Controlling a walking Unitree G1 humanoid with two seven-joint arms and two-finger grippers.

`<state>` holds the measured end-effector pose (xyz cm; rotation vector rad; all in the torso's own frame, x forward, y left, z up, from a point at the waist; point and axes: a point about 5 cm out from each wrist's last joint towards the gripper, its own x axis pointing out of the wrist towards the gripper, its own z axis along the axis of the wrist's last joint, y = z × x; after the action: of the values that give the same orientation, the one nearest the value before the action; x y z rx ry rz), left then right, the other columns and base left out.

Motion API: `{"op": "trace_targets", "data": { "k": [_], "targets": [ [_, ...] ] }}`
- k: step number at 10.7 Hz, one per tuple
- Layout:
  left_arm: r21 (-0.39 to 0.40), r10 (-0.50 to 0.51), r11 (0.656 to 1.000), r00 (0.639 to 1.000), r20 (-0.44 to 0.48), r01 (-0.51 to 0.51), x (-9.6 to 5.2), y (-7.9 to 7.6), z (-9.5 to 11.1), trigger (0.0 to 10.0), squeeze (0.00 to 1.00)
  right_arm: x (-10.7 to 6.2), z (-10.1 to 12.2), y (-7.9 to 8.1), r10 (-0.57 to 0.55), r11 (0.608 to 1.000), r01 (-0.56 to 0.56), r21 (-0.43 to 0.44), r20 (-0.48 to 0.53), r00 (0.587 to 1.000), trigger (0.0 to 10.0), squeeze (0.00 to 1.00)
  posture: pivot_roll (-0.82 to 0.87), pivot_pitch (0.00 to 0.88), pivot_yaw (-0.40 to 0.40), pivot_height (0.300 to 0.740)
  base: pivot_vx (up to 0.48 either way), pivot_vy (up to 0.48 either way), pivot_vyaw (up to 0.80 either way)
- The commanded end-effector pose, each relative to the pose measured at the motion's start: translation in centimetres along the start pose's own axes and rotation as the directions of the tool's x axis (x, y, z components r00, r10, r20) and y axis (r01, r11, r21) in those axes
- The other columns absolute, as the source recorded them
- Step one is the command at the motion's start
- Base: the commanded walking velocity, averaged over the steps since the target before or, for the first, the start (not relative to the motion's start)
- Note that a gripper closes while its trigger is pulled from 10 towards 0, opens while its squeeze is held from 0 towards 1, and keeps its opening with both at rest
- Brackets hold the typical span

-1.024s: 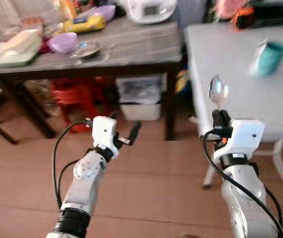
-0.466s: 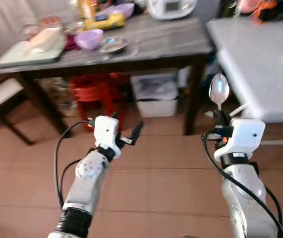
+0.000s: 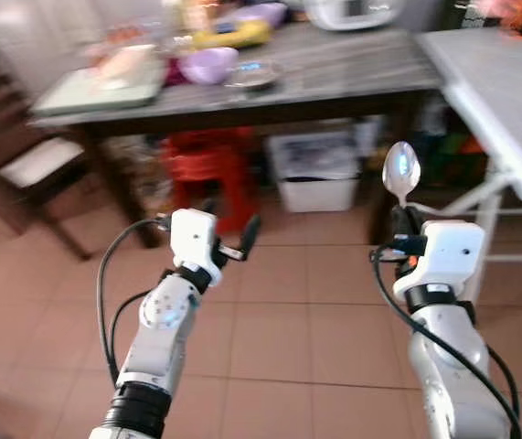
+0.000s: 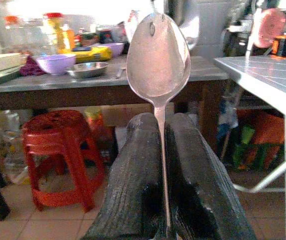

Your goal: Setting the table

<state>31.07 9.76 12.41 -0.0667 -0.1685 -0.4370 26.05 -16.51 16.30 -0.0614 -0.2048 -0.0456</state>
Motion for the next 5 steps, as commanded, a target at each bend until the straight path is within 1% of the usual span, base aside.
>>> {"op": "trace_targets", "data": {
  "k": [1, 2, 4, 5],
  "targets": [
    [0.023, -0.010, 1.000, 1.000, 0.015, 0.010, 0.27, -0.20, 0.30, 10.0, 0.00, 0.00, 0.47, -0.24, -0.005, 1.000, 0.005, -0.004, 0.025, 1.000, 10.0, 0.00, -0.20, 0.071, 0.137, 0.740, 0.000, 0.000, 0.00],
    [0.017, -0.022, 1.000, 1.000, 0.017, 0.022, 0.26, -0.23, 0.31, 10.0, 0.00, -0.03, 0.45, -0.23, -0.001, 1.000, 0.001, -0.008, 0.026, 1.000, 10.0, 0.00, -0.20, 0.071, 0.137, 0.740, 0.000, 0.000, 0.00],
    [0.012, -0.041, 0.999, 0.999, 0.018, 0.041, 0.19, -0.44, 0.26, 10.0, 0.00, -0.02, 0.43, -0.24, 0.001, 1.000, -0.001, -0.015, 0.025, 1.000, 10.0, 0.00, -0.21, 0.070, 0.134, 0.740, 0.317, 0.000, 0.00],
    [0.012, -0.042, 0.999, 0.999, 0.017, 0.042, 0.18, -0.53, 0.19, 10.0, 0.00, 0.00, 0.43, -0.27, 0.001, 1.000, 0.000, -0.016, 0.025, 1.000, 10.0, 0.00, -0.21, 0.069, 0.134, 0.740, 0.401, 0.000, 0.55]
  ]
}}
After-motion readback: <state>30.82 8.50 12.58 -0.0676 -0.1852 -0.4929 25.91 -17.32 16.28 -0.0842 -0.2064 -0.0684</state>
